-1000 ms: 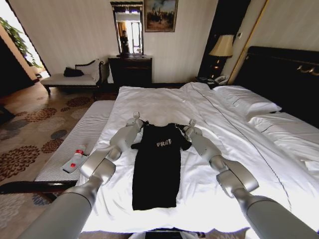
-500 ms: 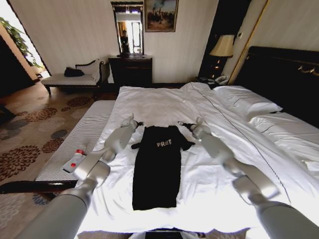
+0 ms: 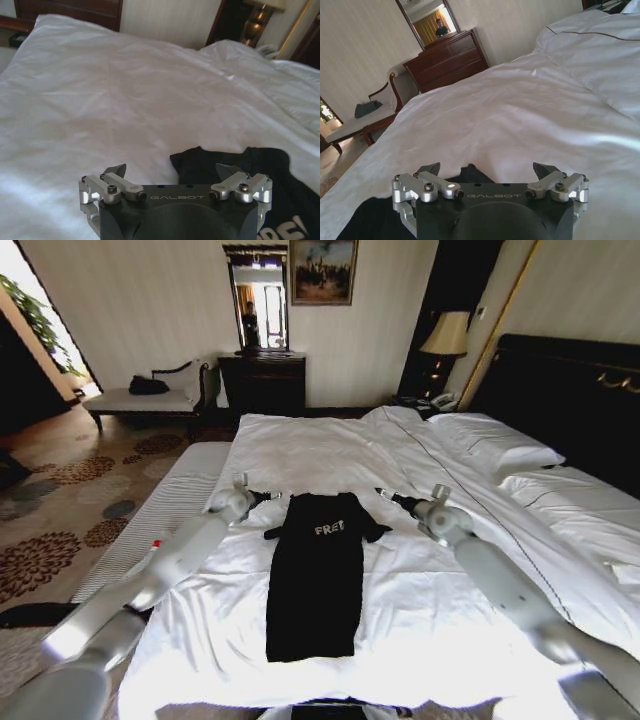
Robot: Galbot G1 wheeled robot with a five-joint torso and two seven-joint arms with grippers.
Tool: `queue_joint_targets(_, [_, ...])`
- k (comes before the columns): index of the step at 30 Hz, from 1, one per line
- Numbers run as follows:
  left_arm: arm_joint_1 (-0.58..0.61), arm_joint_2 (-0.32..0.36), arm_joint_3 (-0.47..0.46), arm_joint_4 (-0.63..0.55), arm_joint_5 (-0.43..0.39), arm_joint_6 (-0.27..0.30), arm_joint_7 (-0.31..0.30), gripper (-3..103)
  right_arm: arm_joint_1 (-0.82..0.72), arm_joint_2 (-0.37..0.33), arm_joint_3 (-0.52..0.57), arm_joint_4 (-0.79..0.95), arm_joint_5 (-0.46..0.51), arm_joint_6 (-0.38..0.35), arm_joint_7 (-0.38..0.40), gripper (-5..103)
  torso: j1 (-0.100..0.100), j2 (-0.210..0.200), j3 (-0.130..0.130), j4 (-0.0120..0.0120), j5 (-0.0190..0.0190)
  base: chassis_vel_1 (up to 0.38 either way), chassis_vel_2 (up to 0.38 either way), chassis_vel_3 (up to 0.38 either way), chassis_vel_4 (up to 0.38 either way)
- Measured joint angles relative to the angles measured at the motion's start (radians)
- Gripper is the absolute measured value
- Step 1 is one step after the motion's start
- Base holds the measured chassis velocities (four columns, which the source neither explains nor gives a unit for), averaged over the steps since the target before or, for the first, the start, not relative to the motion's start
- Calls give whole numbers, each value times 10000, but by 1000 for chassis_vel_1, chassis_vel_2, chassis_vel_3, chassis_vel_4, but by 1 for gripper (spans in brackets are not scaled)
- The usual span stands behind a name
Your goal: Fold the clothes on the bed.
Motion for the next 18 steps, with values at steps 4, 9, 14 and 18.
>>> queue_joint_targets(4, [1777, 1306, -1255, -1636, -112, -25, 23, 100, -1803, -280, 1250, 1434, 10, -98, 174, 100, 0, 1, 0, 2, -1, 0, 0, 0, 0])
queue_joint_targets(9, [4727, 2450, -3187, -3825, 289, -224, 179, 100, -2551, -131, 1567, 2353, -4, -187, 280, 100, -1, 1, 1, 29, 3, 0, 0, 0, 0])
queue_joint_targets(14, [7243, 2313, -4794, -5048, 928, -379, 511, 100, -4281, 329, 2824, 3410, -111, -287, 480, 100, 0, 1, 1, -1, 1, 0, 0, 0, 0])
queue_joint_targets(18, [8388, 1972, -5576, -5420, 1251, -500, 738, 100, -5403, 716, 3532, 3926, -297, -330, 502, 100, 0, 1, 1, -4, 0, 0, 0, 0, 0])
